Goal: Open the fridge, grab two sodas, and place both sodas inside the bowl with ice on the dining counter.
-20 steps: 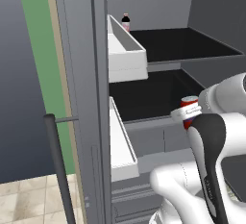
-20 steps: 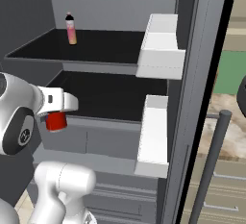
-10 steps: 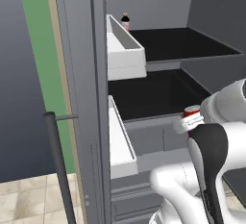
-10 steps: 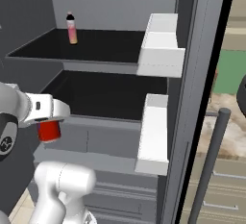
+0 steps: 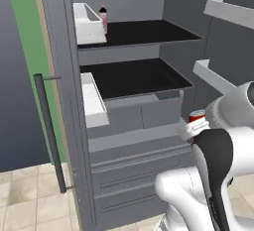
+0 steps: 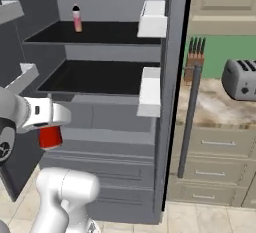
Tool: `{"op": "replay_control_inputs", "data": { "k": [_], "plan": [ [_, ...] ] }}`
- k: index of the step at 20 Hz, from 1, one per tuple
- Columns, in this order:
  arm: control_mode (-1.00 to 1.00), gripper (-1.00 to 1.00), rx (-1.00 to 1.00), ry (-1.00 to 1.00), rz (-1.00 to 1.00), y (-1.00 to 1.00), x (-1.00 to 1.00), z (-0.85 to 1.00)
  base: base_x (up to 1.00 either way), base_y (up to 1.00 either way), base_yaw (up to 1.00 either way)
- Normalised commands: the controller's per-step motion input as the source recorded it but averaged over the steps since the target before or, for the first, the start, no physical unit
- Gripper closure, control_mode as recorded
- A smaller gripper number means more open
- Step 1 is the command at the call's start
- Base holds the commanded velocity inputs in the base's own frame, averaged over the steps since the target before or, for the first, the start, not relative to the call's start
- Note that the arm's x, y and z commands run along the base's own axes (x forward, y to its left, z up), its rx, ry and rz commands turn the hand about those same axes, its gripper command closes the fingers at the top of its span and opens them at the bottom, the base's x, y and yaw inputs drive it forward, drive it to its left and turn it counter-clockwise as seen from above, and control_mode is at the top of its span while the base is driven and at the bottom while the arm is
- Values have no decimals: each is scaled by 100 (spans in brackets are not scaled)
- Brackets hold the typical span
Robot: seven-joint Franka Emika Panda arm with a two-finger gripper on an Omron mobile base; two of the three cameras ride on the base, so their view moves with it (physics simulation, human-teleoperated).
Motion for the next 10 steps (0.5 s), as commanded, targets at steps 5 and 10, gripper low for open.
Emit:
{"op": "replay_control_inputs", "data": {
  "k": [5, 10],
  "plan": [
    [100, 100, 0, 0, 0, 0, 0, 0, -67, -53, -29],
    [100, 100, 0, 0, 0, 0, 0, 0, -34, -52, -32]
  ]
}}
